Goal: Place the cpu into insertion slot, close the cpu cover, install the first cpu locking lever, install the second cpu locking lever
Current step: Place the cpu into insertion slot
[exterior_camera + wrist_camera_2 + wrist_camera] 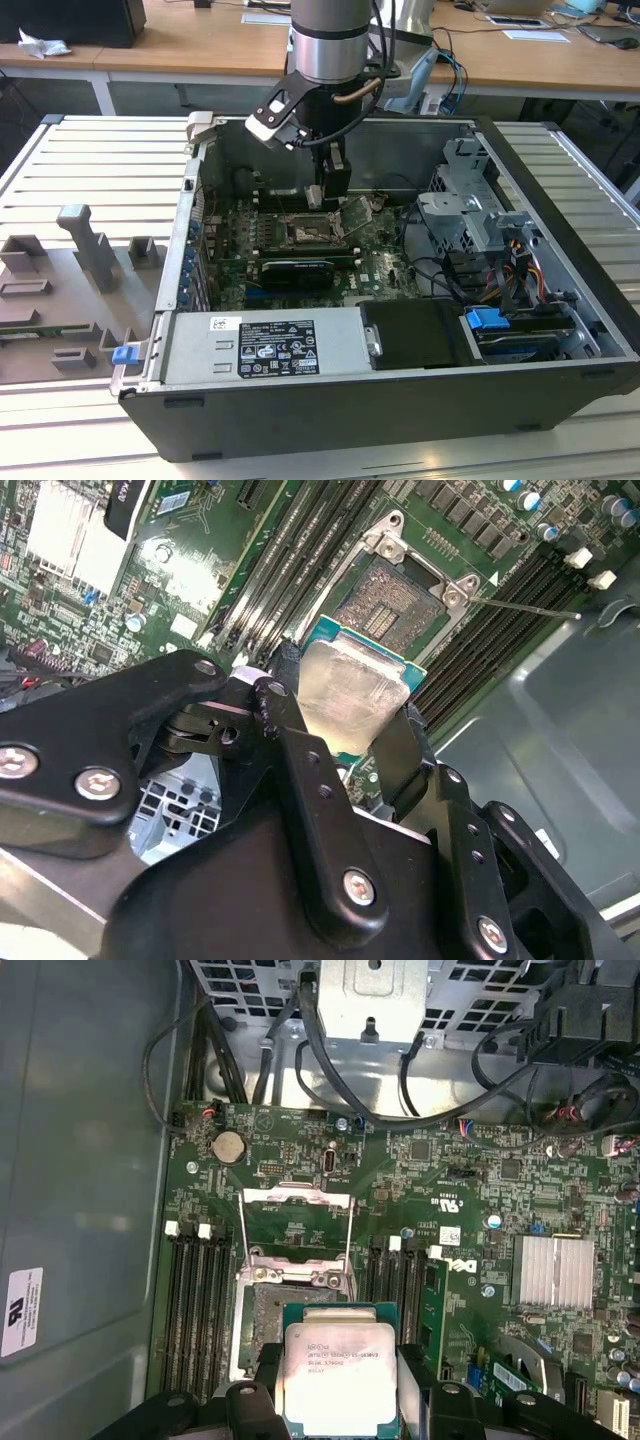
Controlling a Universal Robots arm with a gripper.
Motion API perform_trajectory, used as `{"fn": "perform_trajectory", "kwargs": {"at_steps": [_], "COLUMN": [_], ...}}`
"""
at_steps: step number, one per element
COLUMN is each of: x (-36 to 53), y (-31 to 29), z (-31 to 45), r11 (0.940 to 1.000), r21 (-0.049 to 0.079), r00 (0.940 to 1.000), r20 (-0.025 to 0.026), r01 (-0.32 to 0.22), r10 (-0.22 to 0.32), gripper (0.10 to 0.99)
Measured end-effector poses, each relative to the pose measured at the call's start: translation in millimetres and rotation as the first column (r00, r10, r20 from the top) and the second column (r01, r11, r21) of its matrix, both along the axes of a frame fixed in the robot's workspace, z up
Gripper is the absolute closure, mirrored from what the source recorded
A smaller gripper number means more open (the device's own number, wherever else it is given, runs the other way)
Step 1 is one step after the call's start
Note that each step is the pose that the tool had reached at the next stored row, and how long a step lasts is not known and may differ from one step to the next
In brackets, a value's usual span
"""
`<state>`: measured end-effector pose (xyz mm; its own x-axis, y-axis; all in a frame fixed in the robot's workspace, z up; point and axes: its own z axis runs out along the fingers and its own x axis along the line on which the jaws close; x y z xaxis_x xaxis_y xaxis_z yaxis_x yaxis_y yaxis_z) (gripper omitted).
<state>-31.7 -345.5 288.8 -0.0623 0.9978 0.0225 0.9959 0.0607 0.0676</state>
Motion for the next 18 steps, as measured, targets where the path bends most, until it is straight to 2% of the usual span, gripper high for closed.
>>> {"fn": "perform_trajectory", "kwargs": {"at_steps": [4,13,16,18], "x": [0.1,-0.1,-0.1,-0.1], "y": [1.6,1.8,1.8,1.8], "z": [-4.2,-11.4,-14.8,-17.8], "r11": [0.9994,0.9989,0.9989,0.9989], "r21": [0.000,0.000,-0.001,-0.002], "r00": [0.9994,0.9989,0.9988,0.9987], "r20": [-0.0035,-0.0065,-0.0153,-0.0193], "r01": [0.034,0.046,0.046,0.046], "r10": [-0.034,-0.046,-0.046,-0.046], "gripper": [0.549,0.549,0.549,0.549]}}
